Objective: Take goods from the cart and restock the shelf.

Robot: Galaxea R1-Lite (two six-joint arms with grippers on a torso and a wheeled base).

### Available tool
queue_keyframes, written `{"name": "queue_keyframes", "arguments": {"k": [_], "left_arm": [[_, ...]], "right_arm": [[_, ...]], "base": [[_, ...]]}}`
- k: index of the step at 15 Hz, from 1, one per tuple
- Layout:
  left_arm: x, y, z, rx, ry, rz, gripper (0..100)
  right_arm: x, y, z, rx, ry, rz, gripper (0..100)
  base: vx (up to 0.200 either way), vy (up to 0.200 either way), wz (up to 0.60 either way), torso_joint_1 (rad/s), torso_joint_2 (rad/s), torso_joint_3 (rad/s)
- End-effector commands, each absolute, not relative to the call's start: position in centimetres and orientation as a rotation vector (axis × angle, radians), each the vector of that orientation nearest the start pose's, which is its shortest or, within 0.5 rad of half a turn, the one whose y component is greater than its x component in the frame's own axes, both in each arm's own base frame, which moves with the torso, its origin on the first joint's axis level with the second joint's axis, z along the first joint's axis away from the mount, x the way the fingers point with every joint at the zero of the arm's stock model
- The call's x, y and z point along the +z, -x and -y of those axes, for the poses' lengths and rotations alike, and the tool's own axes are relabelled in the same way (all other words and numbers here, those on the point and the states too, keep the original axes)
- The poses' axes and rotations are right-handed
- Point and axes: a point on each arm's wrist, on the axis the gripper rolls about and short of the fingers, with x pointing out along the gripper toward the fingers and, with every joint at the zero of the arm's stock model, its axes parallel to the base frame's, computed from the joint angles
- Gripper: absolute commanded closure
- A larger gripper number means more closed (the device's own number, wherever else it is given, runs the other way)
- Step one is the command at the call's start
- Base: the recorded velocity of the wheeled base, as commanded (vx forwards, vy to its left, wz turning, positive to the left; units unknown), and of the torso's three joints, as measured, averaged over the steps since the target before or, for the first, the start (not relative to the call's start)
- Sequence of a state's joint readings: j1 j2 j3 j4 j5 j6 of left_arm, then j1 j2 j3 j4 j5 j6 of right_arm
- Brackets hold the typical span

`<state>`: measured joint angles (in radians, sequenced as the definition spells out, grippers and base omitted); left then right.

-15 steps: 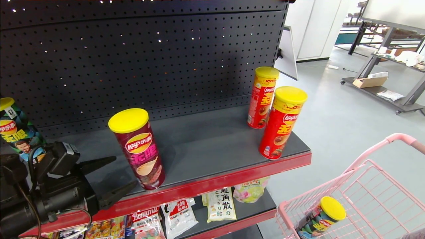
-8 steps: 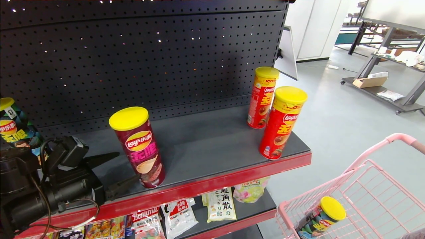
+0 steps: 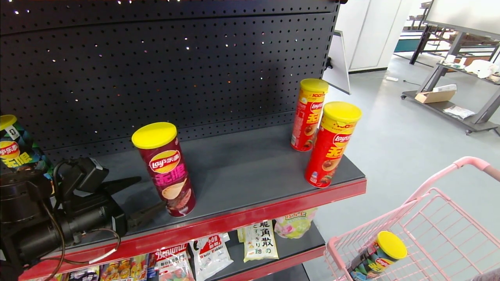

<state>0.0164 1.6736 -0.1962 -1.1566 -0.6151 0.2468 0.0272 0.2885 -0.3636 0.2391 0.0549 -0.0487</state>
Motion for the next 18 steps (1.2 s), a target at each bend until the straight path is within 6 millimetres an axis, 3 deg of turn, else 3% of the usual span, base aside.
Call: {"name": "queue_keyframes", "arguments": {"k": [1,4,9,12,15,18], "left_arm": [[10.0,-21.6,0.9,-0.615,-0.138,-0.239,0],[10.2,-21.3,0.8,-0.569,-0.144,-0.238,0],[11.9,-17.1,0.3,-0.351,-0.18,-0.189,0],[12.8,-13.2,-0.2,-0.154,-0.192,-0.168,0],[14.0,-8.5,-0.2,-0.122,-0.159,-0.187,0],[16.5,-2.3,0.3,-0.15,-0.072,-0.335,0]], "right_arm": [[15.7,1.8,-0.1,0.087,0.047,-0.162,100],[15.7,1.8,-0.1,0.088,0.047,-0.162,100],[16.0,1.1,-0.1,0.101,0.046,-0.199,100],[17.7,-0.6,-0.1,0.056,0.051,-0.262,100],[18.3,-2.7,-0.1,0.049,0.06,-0.293,100],[18.7,-3.8,-0.2,0.062,0.077,-0.291,100]], "base": [[0.0,0.0,0.0,0.0,0.0,0.0],[0.0,0.0,0.0,0.0,0.0,0.0],[0.0,0.0,0.0,0.0,0.0,0.0],[0.0,0.0,0.0,0.0,0.0,0.0],[0.0,0.0,0.0,0.0,0.0,0.0],[0.0,0.0,0.0,0.0,0.0,0.0]]}}
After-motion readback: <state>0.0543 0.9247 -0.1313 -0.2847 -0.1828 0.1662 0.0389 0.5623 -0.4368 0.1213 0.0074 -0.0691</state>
